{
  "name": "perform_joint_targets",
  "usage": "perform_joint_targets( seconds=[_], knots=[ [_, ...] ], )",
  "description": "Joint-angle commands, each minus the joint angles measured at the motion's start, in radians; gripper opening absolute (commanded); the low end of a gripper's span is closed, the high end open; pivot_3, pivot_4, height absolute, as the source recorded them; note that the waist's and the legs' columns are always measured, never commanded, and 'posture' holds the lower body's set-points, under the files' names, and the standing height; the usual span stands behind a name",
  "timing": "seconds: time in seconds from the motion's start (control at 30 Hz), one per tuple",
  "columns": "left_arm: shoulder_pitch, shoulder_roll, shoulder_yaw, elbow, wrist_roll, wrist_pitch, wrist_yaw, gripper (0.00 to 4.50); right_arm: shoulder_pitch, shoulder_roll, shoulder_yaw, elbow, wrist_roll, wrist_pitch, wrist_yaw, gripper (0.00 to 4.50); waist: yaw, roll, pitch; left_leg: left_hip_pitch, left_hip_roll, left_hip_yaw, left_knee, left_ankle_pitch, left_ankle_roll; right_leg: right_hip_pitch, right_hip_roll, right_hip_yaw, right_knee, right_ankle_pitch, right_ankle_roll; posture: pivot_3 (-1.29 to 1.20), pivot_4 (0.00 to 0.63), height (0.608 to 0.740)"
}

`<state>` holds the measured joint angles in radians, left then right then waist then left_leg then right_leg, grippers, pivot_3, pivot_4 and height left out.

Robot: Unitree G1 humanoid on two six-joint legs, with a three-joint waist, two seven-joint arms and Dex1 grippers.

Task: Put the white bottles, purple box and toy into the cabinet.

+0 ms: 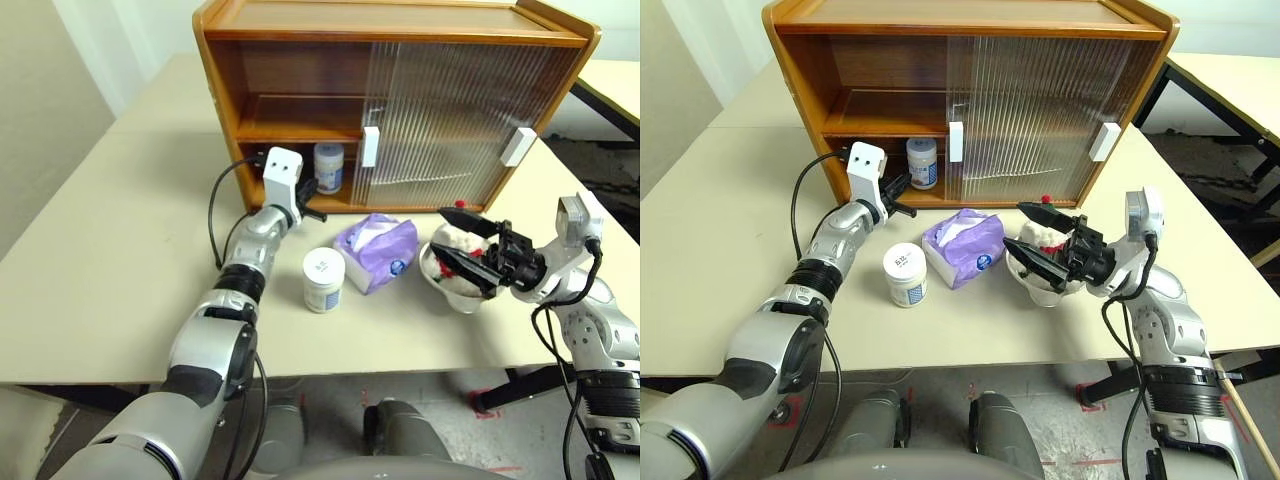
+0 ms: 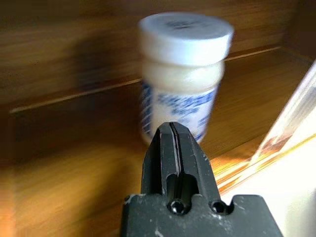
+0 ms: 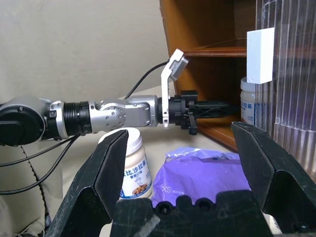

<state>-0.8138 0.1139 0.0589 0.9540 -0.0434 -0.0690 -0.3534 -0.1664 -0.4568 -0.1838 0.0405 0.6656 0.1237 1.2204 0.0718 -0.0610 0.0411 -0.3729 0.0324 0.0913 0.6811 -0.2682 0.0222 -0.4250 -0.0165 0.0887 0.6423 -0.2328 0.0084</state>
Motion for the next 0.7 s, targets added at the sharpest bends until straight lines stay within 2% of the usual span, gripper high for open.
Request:
perform_joint_targets(
  seconds=[0.03, 0.43, 0.7],
  knots=[
    [0.0, 0.005, 0.003, -0.005, 0.004, 0.009, 0.032, 0.02, 0.0, 0.003, 0.005, 0.009, -0.008, -0.014, 0.005, 4.5, 0.001, 0.0, 0.0, 0.0, 0.0, 0.0, 0.0, 0.0, 0.0, 0.0, 0.0, 0.0, 0.0, 0.0, 0.0, 0.12, 0.0, 0.74],
    [-0.174, -0.027, -0.007, 0.227, 0.024, -0.045, 0.044, 0.02, 0.046, -0.017, -0.023, -0.043, 0.002, -0.009, -0.017, 4.5, -0.006, 0.0, 0.0, 0.0, -0.001, 0.0, 0.0, 0.0, 0.0, 0.0, 0.0, 0.0, -0.001, 0.0, 0.0, 0.06, 0.0, 0.74],
    [-0.211, -0.043, -0.011, 0.267, 0.03, -0.063, 0.016, 0.02, 0.067, -0.023, -0.031, -0.063, 0.006, -0.003, -0.027, 4.5, -0.034, 0.0, 0.0, 0.0, -0.001, 0.0, 0.0, 0.0, 0.0, 0.0, 0.0, 0.0, 0.0, 0.0, 0.0, 0.06, 0.0, 0.74]
  ],
)
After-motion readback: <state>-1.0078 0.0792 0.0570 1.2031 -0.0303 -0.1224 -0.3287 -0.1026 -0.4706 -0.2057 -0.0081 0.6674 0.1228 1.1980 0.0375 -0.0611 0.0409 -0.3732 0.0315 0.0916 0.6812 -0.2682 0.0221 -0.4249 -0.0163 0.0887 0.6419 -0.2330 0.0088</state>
